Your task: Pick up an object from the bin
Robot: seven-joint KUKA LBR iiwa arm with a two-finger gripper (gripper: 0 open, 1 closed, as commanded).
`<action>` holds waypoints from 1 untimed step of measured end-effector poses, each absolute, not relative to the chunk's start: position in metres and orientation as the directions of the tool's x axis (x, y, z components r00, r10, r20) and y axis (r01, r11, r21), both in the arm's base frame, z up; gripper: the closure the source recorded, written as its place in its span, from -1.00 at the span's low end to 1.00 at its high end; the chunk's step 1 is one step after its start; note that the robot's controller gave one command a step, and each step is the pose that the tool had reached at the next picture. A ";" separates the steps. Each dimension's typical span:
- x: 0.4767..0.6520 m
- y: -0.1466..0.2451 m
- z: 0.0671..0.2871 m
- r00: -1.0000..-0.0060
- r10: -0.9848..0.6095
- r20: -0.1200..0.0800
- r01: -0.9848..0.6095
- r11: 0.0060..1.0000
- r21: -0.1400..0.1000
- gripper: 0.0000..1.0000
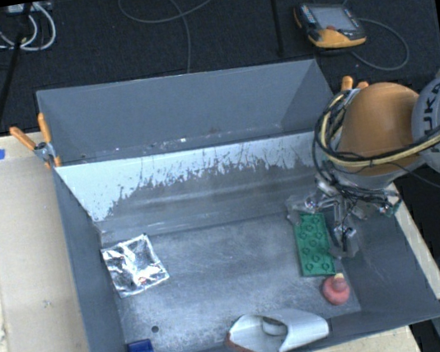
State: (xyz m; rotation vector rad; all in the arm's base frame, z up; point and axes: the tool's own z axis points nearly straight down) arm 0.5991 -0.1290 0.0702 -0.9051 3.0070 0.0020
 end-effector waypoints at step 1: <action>0.597 -0.115 0.071 -0.608 -0.794 -0.002 -0.794 0.608 -0.001 -1.00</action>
Offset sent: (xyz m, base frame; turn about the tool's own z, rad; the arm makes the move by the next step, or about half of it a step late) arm -0.0036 0.0129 -0.0002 -0.3334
